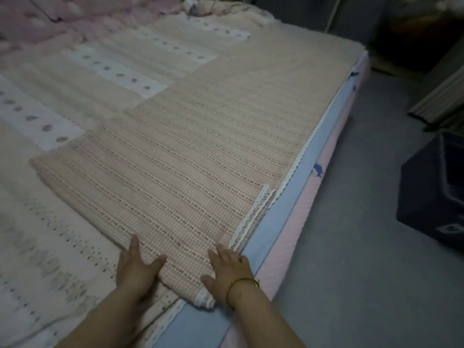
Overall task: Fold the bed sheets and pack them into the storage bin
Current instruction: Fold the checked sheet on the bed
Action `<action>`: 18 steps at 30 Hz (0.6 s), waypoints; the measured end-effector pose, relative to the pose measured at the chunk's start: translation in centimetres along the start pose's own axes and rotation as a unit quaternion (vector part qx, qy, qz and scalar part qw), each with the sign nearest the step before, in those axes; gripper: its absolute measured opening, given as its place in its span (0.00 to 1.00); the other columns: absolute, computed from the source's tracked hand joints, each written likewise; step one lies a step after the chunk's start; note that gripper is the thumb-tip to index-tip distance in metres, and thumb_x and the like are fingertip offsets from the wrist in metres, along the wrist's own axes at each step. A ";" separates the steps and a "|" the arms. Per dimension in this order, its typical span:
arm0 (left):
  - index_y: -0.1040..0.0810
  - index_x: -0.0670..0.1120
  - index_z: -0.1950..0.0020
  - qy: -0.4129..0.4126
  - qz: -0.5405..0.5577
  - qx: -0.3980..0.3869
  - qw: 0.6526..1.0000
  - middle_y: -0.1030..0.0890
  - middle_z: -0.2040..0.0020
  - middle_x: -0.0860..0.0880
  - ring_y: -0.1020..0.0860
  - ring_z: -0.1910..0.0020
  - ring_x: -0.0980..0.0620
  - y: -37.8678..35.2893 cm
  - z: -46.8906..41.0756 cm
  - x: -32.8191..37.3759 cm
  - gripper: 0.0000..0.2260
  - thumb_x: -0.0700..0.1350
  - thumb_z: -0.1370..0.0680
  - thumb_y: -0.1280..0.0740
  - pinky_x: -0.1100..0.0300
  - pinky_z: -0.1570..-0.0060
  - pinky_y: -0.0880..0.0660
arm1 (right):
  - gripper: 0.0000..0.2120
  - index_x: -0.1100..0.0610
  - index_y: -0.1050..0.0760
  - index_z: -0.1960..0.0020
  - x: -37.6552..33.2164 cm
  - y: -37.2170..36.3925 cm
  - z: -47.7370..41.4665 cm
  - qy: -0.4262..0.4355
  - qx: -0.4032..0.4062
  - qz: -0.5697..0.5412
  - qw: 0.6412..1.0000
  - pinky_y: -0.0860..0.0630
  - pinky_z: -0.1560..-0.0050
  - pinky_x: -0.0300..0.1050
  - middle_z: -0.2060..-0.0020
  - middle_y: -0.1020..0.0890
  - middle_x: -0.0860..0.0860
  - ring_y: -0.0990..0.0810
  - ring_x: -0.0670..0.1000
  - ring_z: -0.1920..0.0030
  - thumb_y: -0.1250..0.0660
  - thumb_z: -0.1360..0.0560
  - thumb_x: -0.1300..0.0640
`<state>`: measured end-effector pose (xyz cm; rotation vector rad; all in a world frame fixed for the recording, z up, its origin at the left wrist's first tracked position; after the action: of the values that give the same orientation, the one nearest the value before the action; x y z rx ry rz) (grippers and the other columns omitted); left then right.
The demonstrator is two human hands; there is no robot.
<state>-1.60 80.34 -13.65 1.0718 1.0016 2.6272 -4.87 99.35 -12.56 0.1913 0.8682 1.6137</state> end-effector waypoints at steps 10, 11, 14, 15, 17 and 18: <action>0.51 0.51 0.24 -0.043 0.077 0.039 0.995 0.44 0.25 0.45 0.42 0.27 0.46 -0.5 0.0 -1.7 0.40 0.52 0.28 0.30 0.50 0.27 0.45 | 0.31 0.52 0.60 0.24 0.6 0.5 -0.4 0.071 -0.009 0.053 0.996 0.58 0.27 0.48 0.25 0.61 0.49 0.58 0.49 0.25 0.51 0.20 0.43; 0.52 0.51 0.24 -0.043 0.073 0.051 0.995 0.44 0.25 0.45 0.42 0.27 0.46 -0.5 0.0 -1.7 0.40 0.50 0.27 0.30 0.51 0.27 0.45 | 0.31 0.51 0.60 0.24 0.6 0.6 0.0 0.077 -0.013 0.052 0.996 0.58 0.27 0.48 0.25 0.60 0.48 0.58 0.49 0.25 0.50 0.20 0.43; 0.58 0.50 0.24 -0.020 0.093 0.081 0.992 0.44 0.24 0.46 0.40 0.27 0.45 -0.5 0.5 -1.1 0.43 0.50 0.27 0.30 0.54 0.28 0.44 | 0.30 0.50 0.54 0.24 0.9 0.9 0.8 0.106 -0.033 0.030 0.993 0.51 0.27 0.46 0.24 0.53 0.49 0.51 0.49 0.25 0.46 0.21 0.44; 0.60 0.50 0.24 -0.009 0.120 0.093 0.988 0.42 0.25 0.46 0.38 0.28 0.45 -0.5 0.6 -0.8 0.45 0.51 0.28 0.29 0.55 0.29 0.42 | 0.28 0.49 0.49 0.25 1.2 2.0 0.7 0.115 -0.022 -0.004 0.993 0.45 0.28 0.43 0.25 0.45 0.49 0.44 0.48 0.27 0.44 0.21 0.46; 0.62 0.51 0.24 0.023 0.202 0.117 0.972 0.40 0.26 0.47 0.35 0.30 0.45 -0.5 0.6 -0.3 0.49 0.56 0.32 0.30 0.56 0.31 0.41 | 0.21 0.49 0.37 0.29 1.8 6.0 -0.2 0.116 0.071 -0.084 0.987 0.33 0.36 0.38 0.35 0.28 0.50 0.29 0.48 0.37 0.42 0.21 0.50; 0.62 0.53 0.25 0.037 0.249 0.133 0.959 0.40 0.26 0.48 0.35 0.30 0.46 -0.4 0.5 -0.1 0.49 0.57 0.33 0.31 0.56 0.31 0.41 | 0.18 0.51 0.33 0.32 2.2 8.5 -1.0 0.105 0.138 -0.112 0.978 0.31 0.40 0.38 0.43 0.24 0.49 0.26 0.48 0.44 0.41 0.21 0.52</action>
<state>-1.25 80.87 -13.62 1.4623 1.2718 2.9999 -12.61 101.09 -8.70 0.1125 1.2324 1.3144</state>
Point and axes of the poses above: each hand's wrist, its own z-axis away from the middle knuckle, its own y-axis out of the back of the hand, x = y × z, the point moved 6 cm from there along -z, towards the middle knuckle
